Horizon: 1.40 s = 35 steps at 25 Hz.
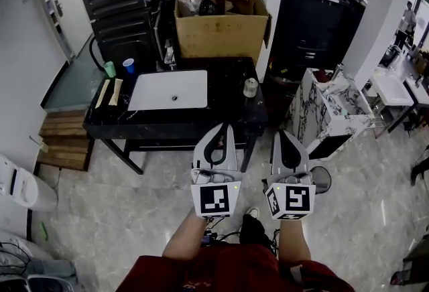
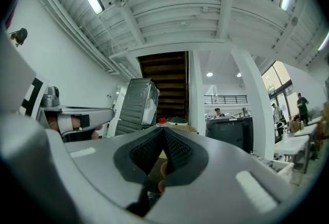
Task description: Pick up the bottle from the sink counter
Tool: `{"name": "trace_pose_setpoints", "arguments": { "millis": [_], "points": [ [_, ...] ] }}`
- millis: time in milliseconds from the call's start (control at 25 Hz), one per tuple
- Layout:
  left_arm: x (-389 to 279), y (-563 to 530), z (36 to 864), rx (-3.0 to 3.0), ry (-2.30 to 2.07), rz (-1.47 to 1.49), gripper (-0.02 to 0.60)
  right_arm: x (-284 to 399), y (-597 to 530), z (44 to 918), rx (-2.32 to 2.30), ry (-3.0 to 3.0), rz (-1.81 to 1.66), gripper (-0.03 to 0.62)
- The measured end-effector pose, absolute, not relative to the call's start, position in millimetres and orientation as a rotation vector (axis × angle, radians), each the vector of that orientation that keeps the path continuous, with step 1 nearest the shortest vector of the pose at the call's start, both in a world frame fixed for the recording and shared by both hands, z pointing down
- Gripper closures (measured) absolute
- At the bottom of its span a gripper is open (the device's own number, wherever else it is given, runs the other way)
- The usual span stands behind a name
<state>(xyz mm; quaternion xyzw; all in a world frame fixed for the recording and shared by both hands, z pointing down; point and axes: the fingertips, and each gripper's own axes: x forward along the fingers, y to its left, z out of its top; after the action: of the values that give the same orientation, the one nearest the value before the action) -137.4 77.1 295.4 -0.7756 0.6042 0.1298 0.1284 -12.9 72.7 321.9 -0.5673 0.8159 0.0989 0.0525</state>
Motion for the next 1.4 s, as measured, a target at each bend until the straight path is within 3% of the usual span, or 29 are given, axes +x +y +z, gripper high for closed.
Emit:
{"name": "trace_pose_setpoints", "arguments": {
  "millis": [1400],
  "points": [
    [-36.7, -133.9, 275.5, -2.208, 1.744, 0.342, 0.58, 81.6, -144.0, 303.7, -1.641, 2.467, 0.3, 0.592]
  ]
}}
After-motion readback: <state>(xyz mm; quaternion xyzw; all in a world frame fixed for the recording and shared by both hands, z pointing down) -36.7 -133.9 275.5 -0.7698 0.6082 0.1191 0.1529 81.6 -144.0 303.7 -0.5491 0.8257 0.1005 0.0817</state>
